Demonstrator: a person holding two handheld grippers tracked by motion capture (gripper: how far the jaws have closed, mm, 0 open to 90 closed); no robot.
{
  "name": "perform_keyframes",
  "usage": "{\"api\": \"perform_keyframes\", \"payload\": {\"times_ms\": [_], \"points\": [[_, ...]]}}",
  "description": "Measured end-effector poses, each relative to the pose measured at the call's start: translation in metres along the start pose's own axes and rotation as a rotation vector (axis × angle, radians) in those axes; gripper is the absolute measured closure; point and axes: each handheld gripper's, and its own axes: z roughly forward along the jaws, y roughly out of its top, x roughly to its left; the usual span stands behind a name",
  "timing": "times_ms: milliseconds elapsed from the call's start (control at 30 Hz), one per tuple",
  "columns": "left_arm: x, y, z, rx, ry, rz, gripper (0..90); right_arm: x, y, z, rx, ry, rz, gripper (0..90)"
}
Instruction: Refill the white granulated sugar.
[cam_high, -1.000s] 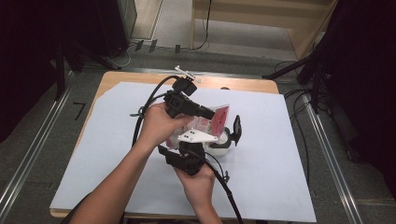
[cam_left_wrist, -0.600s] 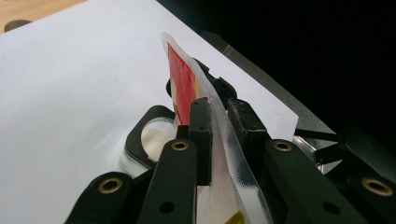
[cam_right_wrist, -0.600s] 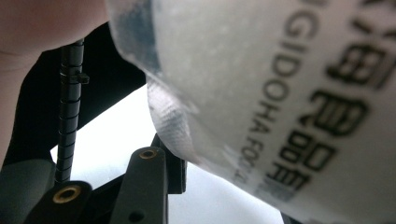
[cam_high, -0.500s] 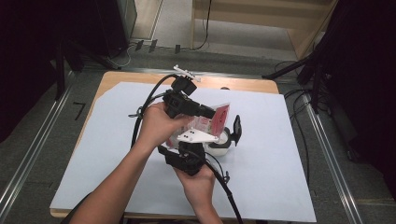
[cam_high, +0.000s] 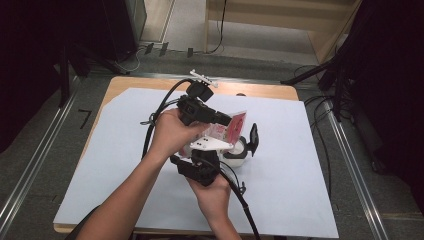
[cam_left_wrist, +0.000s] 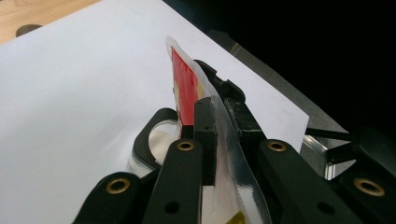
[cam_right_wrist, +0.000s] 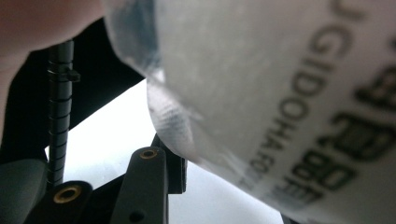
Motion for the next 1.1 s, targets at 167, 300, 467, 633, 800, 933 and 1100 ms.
{"api": "perform_keyframes", "payload": {"times_ms": [167,300,467,633,800,933,1100], "points": [[0.0014,-0.0004,-0.0002,0.003,0.003,-0.002,86.4,0.0015,-0.0005,0.0022,0.000,-0.001,-0.006,64.8],[-0.0007,0.0034,-0.0019,0.003,0.000,0.009,87.4,0.0018,0.0013,0.0001,-0.011,-0.011,-0.020,64.8],[-0.0007,0.0057,0.0014,0.031,0.020,0.022,88.1,0.0002,0.0024,0.0002,-0.013,0.004,0.003,64.6],[-0.0007,0.0061,0.0029,0.033,0.024,0.021,87.6,-0.0010,0.0023,0.0004,-0.005,0.014,0.019,64.5],[0.0013,0.0053,0.0017,0.028,0.019,0.025,87.2,0.0001,0.0022,0.0004,0.000,0.020,0.016,62.5],[0.0017,0.0051,0.0018,0.029,0.017,0.030,87.1,0.0003,0.0019,0.0006,0.002,0.015,0.013,64.0],[0.0015,0.0029,0.0028,0.035,0.025,0.043,85.7,-0.0027,-0.0004,0.0018,-0.008,0.031,0.021,63.0]]}}
